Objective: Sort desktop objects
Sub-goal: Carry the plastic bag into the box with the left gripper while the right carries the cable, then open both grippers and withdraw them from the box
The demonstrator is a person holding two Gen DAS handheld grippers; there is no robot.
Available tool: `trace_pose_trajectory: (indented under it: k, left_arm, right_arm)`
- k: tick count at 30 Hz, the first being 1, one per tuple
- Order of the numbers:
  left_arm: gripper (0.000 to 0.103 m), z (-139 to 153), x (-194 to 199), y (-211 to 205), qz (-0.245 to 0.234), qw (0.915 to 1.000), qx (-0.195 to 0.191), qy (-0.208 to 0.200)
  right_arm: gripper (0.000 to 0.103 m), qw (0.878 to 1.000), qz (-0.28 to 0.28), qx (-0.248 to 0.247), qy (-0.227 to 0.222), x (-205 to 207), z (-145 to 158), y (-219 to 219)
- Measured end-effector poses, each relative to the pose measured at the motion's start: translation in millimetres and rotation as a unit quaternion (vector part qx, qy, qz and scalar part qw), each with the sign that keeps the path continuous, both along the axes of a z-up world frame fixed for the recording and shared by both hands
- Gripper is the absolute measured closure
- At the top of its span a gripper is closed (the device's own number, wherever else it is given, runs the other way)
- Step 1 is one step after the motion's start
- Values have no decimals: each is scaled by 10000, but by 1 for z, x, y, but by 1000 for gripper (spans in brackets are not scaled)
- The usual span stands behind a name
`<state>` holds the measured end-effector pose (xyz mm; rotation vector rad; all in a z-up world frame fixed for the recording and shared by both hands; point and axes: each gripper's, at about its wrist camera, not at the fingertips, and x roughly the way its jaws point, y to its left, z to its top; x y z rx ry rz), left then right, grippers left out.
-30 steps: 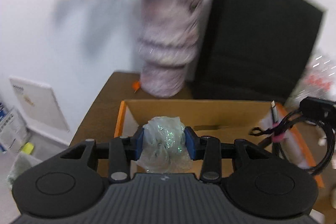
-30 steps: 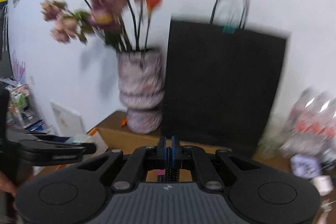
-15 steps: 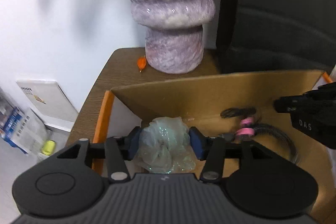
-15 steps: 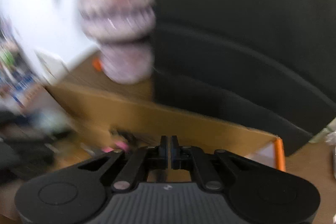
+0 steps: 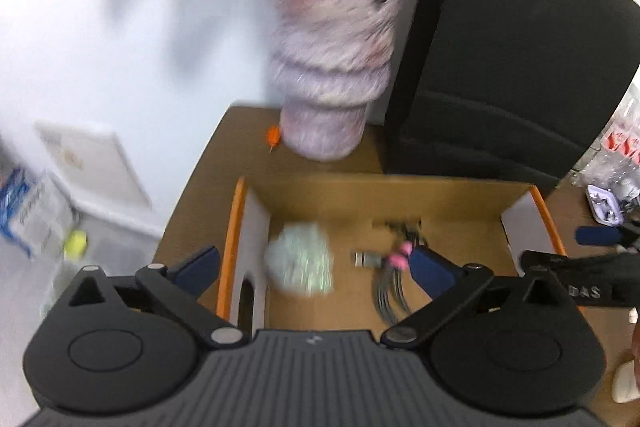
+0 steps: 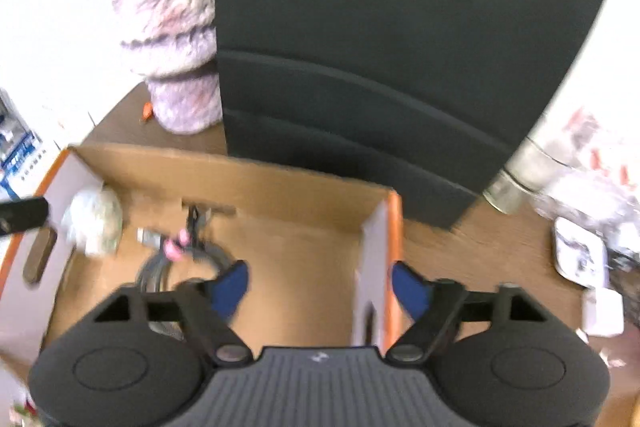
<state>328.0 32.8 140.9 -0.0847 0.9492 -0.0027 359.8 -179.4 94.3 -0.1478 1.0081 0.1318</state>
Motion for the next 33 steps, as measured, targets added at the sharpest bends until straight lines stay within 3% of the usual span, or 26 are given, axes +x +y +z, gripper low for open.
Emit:
trace_pose_trajectory:
  k: [3, 6, 10, 12, 15, 18, 20, 24, 28, 33]
  left_arm:
    - [0, 1, -24, 14, 275, 9995, -63, 166]
    - [0, 3, -60, 20, 459, 9988, 137, -45]
    - [0, -1, -104, 18, 205, 9991, 162, -336]
    - [0, -3, -131, 16, 261, 9971, 238, -673]
    - [0, -6, -187, 10, 171, 9860, 389, -1611]
    - [0, -18, -234, 6, -70, 9777, 372, -2066]
    - [0, -32, -255, 8, 56, 9786, 138, -2053]
    - [0, -70, -288, 15, 44, 9793, -585, -1939]
    - [0, -106, -317, 8, 215, 9844, -448, -1689]
    - [0, -127, -353, 8, 304, 9887, -452, -1395]
  right_arm:
    - [23, 10000, 39, 2, -81, -24, 13, -10]
    - [20, 9996, 65, 227, -180, -60, 28, -20]
    - [18, 9977, 209, 519, -373, -100, 31, -15]
    - [18, 9964, 237, 609, -548, -122, 30, -13]
    - [17, 9893, 98, 731, -1261, -165, 27, -9]
    - [12, 9754, 124, 1385, -1708, -214, 21, -19]
    - [11, 9683, 157, 1692, -1832, -241, 12, -24]
    - [9, 9592, 27, 1565, -2354, -296, -11, -30]
    - [9, 9620, -70, 1351, -2370, -330, -42, -32]
    - [7, 9670, 64, 1161, -2267, -369, -65, -34]
